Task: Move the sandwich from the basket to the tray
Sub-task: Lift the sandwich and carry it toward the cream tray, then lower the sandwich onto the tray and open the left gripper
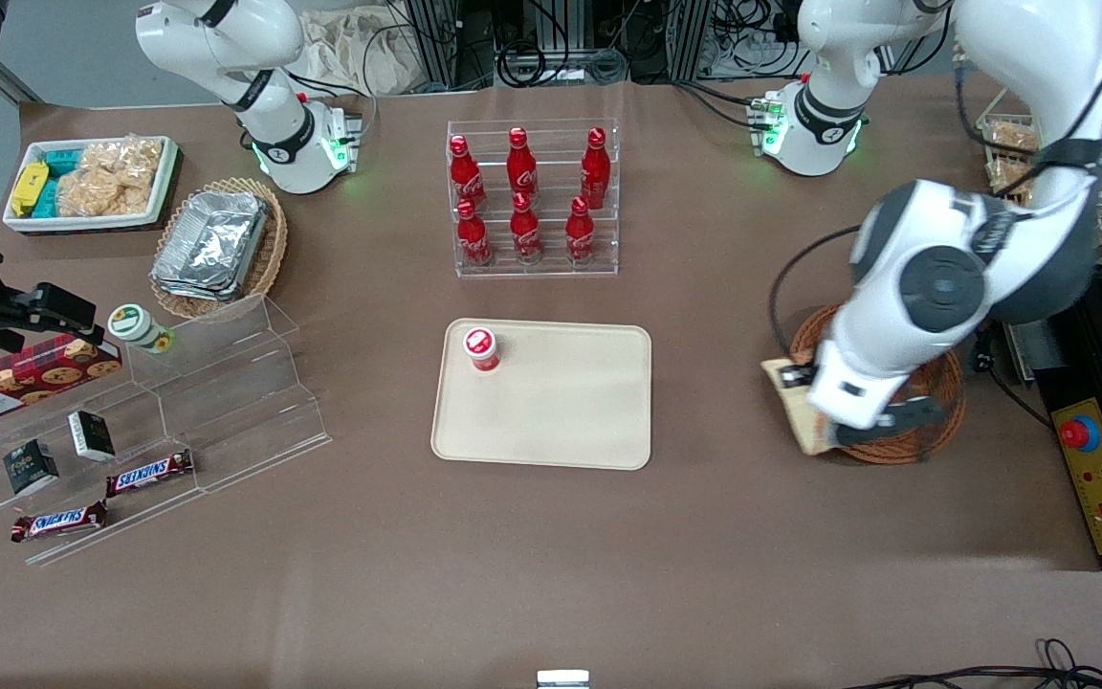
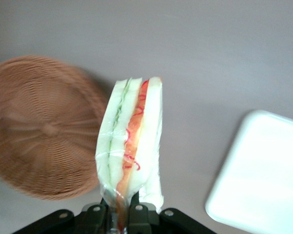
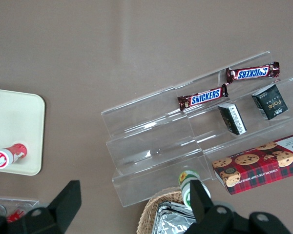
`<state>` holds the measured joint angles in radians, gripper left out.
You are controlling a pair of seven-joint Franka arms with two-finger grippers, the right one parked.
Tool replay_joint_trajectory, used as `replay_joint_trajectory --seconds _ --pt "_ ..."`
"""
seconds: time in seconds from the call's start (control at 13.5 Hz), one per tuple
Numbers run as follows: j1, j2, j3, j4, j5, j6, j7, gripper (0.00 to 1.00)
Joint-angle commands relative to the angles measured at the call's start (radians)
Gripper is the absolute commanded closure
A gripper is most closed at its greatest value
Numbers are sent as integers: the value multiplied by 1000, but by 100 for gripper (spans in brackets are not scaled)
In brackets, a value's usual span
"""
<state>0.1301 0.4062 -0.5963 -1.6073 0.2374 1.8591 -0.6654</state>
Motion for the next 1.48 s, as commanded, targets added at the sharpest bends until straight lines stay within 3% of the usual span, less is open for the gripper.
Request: replay_joint_trajectory --seconds 0.0,0.37,0.44,0.52,0.59,0.96,1.19,1.41 --pt "-166 184 6 142 11 -20 37 100" --pt "-319 413 10 245 82 78 32 100" --pt "-320 440 13 245 82 94 33 84" --pt "-320 451 21 245 82 94 32 26" --pt "-323 447 24 245 85 94 33 0" --pt "-291 353 24 242 88 69 27 0" --pt "-206 248 23 236 80 -107 46 0" --pt "-65 110 0 154 42 -132 47 3"
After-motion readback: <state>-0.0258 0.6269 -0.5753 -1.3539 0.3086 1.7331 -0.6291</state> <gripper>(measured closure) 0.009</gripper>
